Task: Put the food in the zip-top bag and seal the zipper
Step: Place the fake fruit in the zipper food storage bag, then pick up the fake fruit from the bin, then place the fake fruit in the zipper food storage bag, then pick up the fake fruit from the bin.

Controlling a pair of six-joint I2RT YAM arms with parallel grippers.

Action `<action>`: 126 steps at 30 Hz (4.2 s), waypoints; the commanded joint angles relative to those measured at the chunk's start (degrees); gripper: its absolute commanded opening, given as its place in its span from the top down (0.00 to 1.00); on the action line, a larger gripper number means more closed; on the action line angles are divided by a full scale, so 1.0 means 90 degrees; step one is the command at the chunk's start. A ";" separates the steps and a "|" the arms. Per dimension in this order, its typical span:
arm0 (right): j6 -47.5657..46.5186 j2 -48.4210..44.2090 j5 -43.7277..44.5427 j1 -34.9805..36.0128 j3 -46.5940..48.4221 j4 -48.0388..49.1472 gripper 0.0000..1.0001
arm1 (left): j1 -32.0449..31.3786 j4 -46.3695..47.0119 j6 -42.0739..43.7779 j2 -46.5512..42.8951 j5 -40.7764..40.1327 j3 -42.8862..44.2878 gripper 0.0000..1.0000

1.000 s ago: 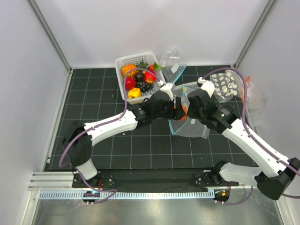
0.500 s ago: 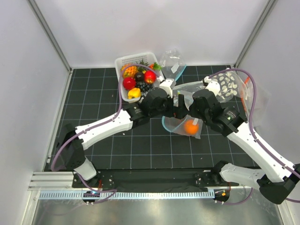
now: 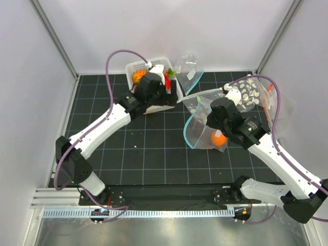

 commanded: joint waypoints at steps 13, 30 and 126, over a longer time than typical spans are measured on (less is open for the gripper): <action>-0.0197 0.0047 0.0011 -0.0022 0.0083 0.0112 0.99 | 0.1274 -0.1045 0.2252 0.3066 -0.2845 0.3011 0.00; -0.0226 0.0164 -0.0136 -0.0022 0.0054 0.0249 0.99 | 0.1909 -0.1161 0.2136 0.4650 -0.2387 0.3979 0.14; -0.0568 -0.0227 -0.0224 -0.0022 0.0054 0.0102 0.99 | 0.1304 0.0166 0.1549 0.2851 -0.1682 0.2374 0.00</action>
